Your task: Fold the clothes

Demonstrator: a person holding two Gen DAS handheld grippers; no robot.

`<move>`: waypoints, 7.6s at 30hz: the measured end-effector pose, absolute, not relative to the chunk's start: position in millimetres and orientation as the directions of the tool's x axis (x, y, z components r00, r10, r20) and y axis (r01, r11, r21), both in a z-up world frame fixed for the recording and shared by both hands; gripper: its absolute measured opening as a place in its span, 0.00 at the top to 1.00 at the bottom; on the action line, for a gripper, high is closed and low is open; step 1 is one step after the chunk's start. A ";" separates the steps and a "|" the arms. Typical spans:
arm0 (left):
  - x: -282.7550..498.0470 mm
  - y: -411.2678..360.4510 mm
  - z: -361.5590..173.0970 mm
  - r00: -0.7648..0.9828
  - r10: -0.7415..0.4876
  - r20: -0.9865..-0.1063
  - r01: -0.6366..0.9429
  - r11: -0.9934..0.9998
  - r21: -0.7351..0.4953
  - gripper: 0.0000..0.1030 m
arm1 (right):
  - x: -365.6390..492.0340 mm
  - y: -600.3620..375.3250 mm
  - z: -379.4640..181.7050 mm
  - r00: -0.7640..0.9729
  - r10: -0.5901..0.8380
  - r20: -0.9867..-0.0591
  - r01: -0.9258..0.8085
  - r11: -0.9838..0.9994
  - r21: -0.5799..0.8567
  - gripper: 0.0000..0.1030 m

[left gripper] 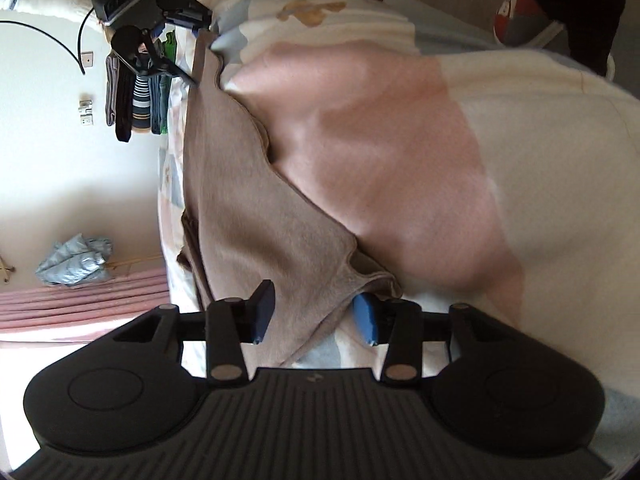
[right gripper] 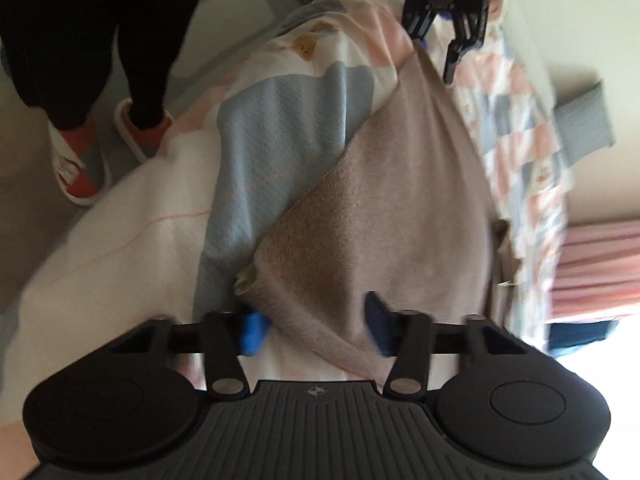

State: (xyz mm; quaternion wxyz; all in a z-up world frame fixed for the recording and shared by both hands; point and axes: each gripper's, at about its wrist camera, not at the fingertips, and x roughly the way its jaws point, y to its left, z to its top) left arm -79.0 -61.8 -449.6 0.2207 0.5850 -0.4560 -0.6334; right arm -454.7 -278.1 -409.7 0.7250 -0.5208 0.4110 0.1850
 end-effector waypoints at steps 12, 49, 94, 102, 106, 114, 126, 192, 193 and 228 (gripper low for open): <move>-58.6 -175.5 -320.9 -0.220 -0.558 -0.800 0.492 -0.772 0.403 0.94 | -343.3 -386.3 -306.7 0.305 0.155 -0.939 -0.170 0.980 0.107 0.97; 160.4 -479.3 -360.6 -0.093 -0.543 -0.834 0.869 0.365 -0.334 0.74 | -317.0 -712.6 -366.3 0.661 -0.149 -0.736 0.679 0.535 0.502 0.54; 58.7 -528.0 -376.3 0.043 -0.652 -0.757 0.993 -0.055 0.105 0.85 | -189.7 -645.1 -391.0 0.493 -0.458 -0.740 0.449 0.862 -0.235 0.74; 122.7 -516.3 -344.0 0.246 -0.623 -0.742 0.945 0.326 0.040 0.89 | -253.2 -678.6 -345.4 0.446 -0.518 -0.730 0.746 0.666 -0.017 0.71; 83.6 -463.9 -307.4 0.183 -0.653 -0.735 0.963 0.271 -0.001 0.89 | -264.8 -611.2 -317.5 0.546 -0.447 -0.709 0.676 0.734 0.058 0.71; 11.8 -385.7 -371.4 0.227 -0.525 -0.820 0.969 0.203 0.138 0.84 | -274.2 -507.4 -367.6 0.441 -0.380 -0.813 0.585 0.809 -0.061 0.70; -6.1 -380.6 -332.5 0.190 -0.463 -0.866 0.950 0.308 0.044 0.85 | -284.4 -489.2 -355.8 0.383 -0.403 -0.832 0.747 0.665 0.022 0.58; -348.0 -456.8 -434.4 0.524 -0.647 -0.554 0.629 -0.145 0.764 0.49 | -331.2 -670.6 -407.8 0.757 -0.110 -0.644 -0.633 0.117 -0.765 0.25; -346.9 -458.6 -436.0 0.528 -0.647 -0.550 0.628 -0.138 0.766 0.50 | -329.5 -672.3 -412.8 0.767 -0.088 -0.635 -0.631 0.070 -0.772 0.26; -15.5 -313.6 -367.5 0.230 -0.671 -0.705 0.303 0.738 -0.603 0.87 | 113.7 -590.3 -337.5 0.042 0.245 -0.969 -0.783 0.611 0.120 0.44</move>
